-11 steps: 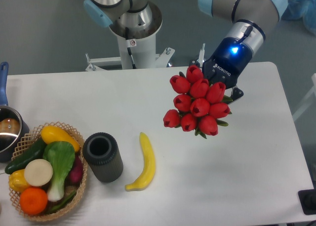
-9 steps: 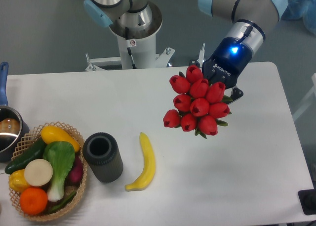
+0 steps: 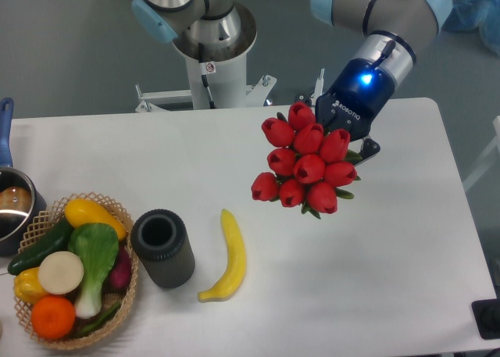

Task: Insert the flowers into the vase
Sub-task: 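Carry the red tulip bunch with the gripper toward the black vase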

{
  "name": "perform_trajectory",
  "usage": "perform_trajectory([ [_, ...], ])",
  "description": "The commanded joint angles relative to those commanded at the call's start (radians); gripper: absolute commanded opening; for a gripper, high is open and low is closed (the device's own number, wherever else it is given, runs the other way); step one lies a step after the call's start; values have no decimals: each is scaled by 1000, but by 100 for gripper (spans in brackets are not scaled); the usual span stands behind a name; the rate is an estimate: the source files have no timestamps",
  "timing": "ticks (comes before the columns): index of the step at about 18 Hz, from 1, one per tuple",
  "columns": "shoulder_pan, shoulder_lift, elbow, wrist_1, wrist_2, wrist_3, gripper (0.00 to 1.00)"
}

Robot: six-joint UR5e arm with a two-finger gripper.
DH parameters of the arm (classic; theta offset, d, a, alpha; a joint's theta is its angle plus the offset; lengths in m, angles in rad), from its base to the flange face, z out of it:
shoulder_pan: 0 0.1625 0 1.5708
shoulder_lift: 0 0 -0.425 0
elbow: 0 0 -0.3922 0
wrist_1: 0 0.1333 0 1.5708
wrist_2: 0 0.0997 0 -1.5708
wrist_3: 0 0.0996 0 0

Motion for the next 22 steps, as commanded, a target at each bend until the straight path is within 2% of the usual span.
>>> perform_trajectory([
  [3, -3, 0, -5, 0, -2, 3, 38],
  [12, -106, -14, 6, 15, -26, 8, 38],
  [16, -162, -38, -5, 83, -87, 8, 38],
  [22, -213, -46, -18, 92, -159, 9, 38],
])
